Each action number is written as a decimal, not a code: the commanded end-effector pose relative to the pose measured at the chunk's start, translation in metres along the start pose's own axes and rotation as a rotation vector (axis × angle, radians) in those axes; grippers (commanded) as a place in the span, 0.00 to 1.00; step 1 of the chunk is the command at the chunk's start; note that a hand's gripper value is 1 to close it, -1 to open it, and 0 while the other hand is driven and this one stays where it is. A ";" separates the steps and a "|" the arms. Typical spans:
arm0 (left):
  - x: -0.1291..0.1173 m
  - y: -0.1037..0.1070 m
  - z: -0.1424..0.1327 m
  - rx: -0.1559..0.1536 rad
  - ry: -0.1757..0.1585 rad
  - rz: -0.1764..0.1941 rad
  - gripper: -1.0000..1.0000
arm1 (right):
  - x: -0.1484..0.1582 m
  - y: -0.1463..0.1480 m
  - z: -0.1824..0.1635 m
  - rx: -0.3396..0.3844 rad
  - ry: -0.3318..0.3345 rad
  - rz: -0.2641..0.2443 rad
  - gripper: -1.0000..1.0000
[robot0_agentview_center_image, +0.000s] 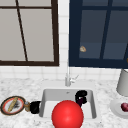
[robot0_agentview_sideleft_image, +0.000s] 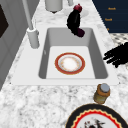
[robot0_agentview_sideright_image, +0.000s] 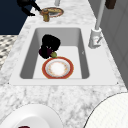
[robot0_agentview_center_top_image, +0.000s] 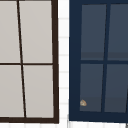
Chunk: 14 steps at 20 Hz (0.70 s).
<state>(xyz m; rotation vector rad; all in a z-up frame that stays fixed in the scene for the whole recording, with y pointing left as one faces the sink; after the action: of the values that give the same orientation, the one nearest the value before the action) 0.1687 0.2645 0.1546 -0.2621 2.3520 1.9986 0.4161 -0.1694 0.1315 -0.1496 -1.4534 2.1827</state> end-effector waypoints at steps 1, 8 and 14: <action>0.000 0.000 0.000 0.000 0.000 0.000 0.50 | -0.006 -0.009 0.023 -0.013 0.065 -0.031 1.00; 0.000 0.000 0.000 0.000 0.000 0.000 0.50 | -0.019 -0.012 0.058 -0.019 0.088 -0.029 1.00; 0.000 0.000 0.000 0.000 0.000 0.000 0.50 | -0.034 -0.009 0.096 -0.021 0.075 -0.026 1.00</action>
<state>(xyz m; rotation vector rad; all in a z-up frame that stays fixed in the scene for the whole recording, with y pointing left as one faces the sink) 0.1687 0.2645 0.1546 -0.2621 2.3520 1.9986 0.4154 -0.2455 0.1687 -0.1804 -1.4497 2.1633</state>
